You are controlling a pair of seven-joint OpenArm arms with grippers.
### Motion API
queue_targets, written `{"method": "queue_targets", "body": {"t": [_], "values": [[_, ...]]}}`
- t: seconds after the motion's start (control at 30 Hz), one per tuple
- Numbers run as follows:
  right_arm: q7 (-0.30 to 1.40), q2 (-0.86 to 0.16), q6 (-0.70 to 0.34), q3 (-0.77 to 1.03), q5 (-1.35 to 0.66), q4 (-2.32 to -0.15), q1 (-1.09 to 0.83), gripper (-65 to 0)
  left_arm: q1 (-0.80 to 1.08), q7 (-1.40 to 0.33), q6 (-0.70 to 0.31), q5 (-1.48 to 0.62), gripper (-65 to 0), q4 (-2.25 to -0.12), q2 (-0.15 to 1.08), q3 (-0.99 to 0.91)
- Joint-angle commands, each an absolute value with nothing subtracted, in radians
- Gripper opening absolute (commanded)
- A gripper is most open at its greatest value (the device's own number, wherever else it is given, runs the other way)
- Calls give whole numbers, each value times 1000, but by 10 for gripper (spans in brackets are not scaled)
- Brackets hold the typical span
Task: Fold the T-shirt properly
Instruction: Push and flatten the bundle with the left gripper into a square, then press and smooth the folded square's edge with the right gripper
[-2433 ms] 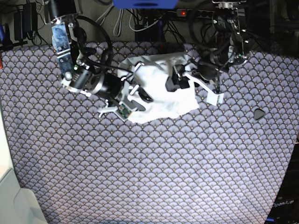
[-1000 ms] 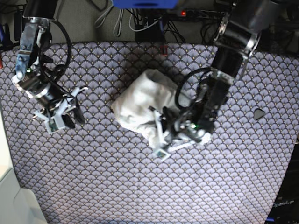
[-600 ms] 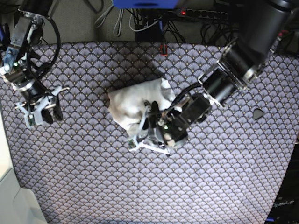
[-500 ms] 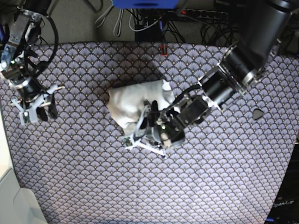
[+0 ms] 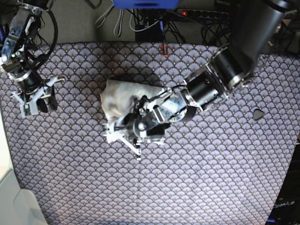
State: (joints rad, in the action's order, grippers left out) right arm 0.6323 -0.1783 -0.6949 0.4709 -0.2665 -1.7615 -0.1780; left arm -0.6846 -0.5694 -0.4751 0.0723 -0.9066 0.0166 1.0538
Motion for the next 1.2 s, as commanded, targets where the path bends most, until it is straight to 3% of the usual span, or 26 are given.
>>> {"method": "queue_targets", "body": {"t": [0.0,0.1,0.17,0.23,0.43,0.83,1.0,1.07,1.17], "values": [[605,-188,-698,476,-282,-1779,-168,-460,-694,-527,-476,61,-640,-908,5,1055],[605,-185,-698,476,-282,-1779,-168,-460,-696,-519,-475,61,-612,-903,7,1053],[605,-185,-698,476,-282,-1779,-168,-460,-696,-518,-466,62,-541,-903,7,1052],[605,-185,-698,476,-282,-1779,-168,-460,-696,-518,-464,84,-431,-911,7,1049],[605,-185,-698,475,-282,-1779,-168,-460,-677,-526,-371,189,-4,-987,8,931],[605,-154,-698,463,-285,-1811,-150,-460,-518,-535,-371,372,0,-1399,31,354],[605,-113,-698,348,-285,-1879,-145,-462,-443,-662,-375,364,-7,-1560,108,133],[605,-88,-698,294,-285,-1910,-145,-462,-377,-680,-377,364,-147,-1612,163,67],[605,-48,-698,206,-285,-1939,-143,-462,-255,-690,-375,371,-412,-1710,217,-36]]}}
